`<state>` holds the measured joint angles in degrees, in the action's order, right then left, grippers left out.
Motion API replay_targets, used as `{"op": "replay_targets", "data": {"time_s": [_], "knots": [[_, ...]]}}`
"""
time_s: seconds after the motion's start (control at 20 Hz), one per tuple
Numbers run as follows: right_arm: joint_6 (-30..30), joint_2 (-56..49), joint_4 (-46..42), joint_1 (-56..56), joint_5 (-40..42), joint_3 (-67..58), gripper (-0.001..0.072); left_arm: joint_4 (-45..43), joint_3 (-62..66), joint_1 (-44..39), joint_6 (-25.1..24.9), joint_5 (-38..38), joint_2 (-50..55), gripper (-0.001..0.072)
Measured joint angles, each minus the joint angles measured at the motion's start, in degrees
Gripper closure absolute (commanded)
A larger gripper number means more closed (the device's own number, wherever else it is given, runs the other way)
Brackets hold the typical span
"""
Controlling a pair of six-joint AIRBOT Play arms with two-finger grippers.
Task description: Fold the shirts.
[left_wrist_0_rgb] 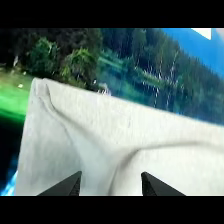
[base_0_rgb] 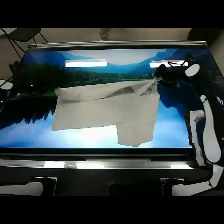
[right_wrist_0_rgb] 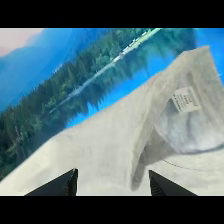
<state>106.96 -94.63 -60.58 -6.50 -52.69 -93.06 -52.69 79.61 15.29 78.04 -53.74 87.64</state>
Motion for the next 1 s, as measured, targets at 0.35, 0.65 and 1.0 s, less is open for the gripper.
{"op": "replay_targets", "data": {"time_s": [0.35, 0.65, 1.0], "knots": [[-9.22, 4.17, -10.27, -11.15, -29.46, 1.55, 0.0160, -14.38, -4.28, 7.56, 4.55, -25.42, 0.17, 0.0259], [-12.83, 4.66, -11.21, -12.39, -37.62, 5.16, 0.0160, -14.32, -16.46, 8.07, 2.12, -23.85, 0.26, 0.0259], [-14.16, 4.66, -11.04, -12.46, -38.40, 5.97, 0.0160, -8.35, -19.74, 7.85, 0.61, -20.04, 2.62, 0.0533]]}}
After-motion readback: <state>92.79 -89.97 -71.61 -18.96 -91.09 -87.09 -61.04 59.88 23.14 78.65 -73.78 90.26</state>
